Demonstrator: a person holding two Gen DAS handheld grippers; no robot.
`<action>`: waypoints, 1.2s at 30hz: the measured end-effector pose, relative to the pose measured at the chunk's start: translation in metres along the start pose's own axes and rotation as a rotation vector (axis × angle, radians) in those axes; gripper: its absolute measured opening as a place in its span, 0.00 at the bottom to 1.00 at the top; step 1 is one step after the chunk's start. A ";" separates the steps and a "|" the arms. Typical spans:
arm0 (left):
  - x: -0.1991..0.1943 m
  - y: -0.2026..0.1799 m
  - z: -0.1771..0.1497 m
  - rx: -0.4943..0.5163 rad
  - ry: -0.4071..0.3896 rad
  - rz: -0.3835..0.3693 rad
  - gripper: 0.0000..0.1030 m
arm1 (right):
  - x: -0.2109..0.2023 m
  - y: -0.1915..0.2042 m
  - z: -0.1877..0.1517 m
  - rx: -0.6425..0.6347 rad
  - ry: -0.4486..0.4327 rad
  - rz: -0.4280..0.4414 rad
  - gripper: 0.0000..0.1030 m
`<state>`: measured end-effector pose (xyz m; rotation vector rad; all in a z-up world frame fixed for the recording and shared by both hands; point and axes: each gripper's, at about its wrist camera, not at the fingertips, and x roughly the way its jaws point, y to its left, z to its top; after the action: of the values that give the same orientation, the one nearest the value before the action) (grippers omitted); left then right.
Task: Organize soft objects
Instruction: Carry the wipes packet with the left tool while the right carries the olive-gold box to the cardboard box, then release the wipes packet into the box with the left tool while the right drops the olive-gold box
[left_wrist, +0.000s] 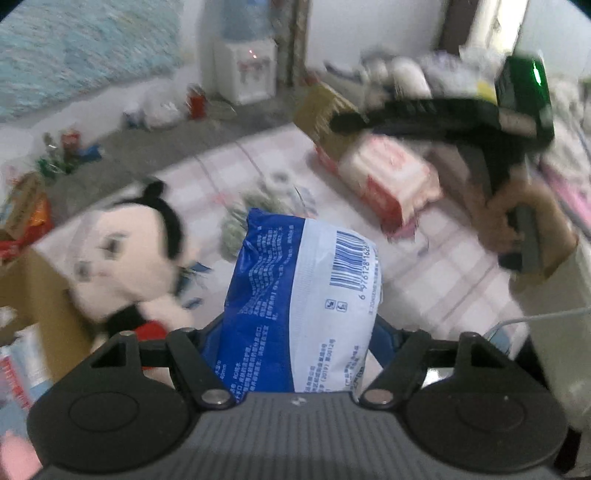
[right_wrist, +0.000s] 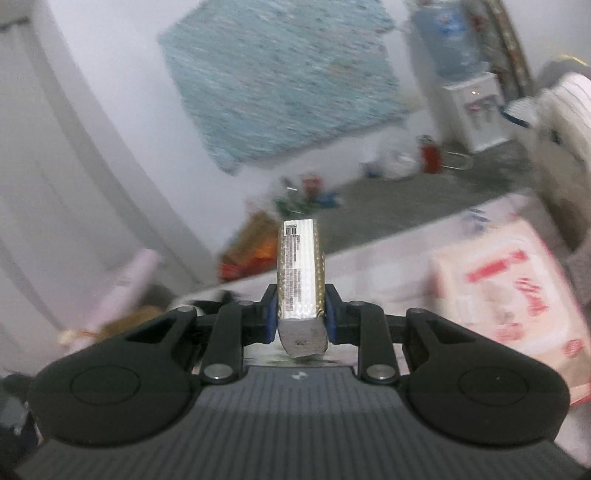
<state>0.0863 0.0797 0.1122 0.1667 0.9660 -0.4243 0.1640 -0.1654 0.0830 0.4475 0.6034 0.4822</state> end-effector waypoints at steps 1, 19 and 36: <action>-0.016 0.005 -0.002 -0.016 -0.020 0.015 0.73 | -0.007 0.010 0.001 0.001 -0.010 0.037 0.22; -0.131 0.192 -0.160 -0.412 0.116 0.467 0.73 | 0.064 0.288 -0.068 -0.239 0.353 0.471 0.23; -0.027 0.202 -0.188 0.381 0.614 0.013 0.83 | 0.128 0.369 -0.134 -0.360 0.543 0.456 0.23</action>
<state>0.0148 0.3309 0.0189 0.6771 1.4774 -0.5572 0.0635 0.2334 0.1245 0.0975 0.9183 1.1484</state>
